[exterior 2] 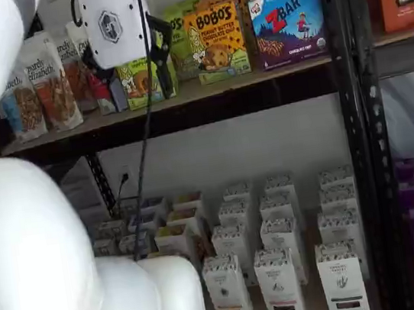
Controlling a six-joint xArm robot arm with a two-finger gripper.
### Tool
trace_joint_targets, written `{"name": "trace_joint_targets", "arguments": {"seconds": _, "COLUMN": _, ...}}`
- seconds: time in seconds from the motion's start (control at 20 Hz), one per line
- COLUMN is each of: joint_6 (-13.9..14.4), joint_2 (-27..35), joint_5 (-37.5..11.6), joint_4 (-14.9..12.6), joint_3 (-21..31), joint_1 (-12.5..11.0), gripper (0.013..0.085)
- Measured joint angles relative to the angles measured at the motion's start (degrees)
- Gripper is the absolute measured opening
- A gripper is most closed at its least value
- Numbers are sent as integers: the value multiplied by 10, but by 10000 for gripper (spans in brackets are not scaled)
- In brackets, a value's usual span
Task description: Pick up the white box with a yellow strip in the middle, on the bottom shelf, the fourth box from the left
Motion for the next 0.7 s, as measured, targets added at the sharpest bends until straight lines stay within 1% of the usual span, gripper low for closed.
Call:
{"name": "trace_joint_targets", "arguments": {"seconds": 0.1, "joint_6": -3, "joint_2": -15, "joint_5": -25, "joint_4": 5, "joint_3": 13, "joint_1": -5, "gripper": 850}}
{"name": "trace_joint_targets", "arguments": {"seconds": 0.25, "joint_6": -6, "joint_2": -18, "joint_5": -32, "joint_4": 9, "joint_3": 16, "joint_1": -9, "gripper": 850}}
{"name": "trace_joint_targets", "arguments": {"seconds": 0.4, "joint_6": -3, "joint_2": -16, "joint_5": -33, "joint_4": 5, "joint_3": 16, "joint_1": -4, "gripper": 850}}
{"name": "trace_joint_targets", "arguments": {"seconds": 0.55, "joint_6": 6, "joint_2": -19, "joint_5": -47, "joint_4": -3, "joint_3": 28, "joint_1": 8, "gripper": 850}}
{"name": "trace_joint_targets", "arguments": {"seconds": 0.7, "joint_6": 13, "joint_2": -20, "joint_5": -61, "joint_4": 3, "joint_3": 43, "joint_1": 13, "gripper": 850}}
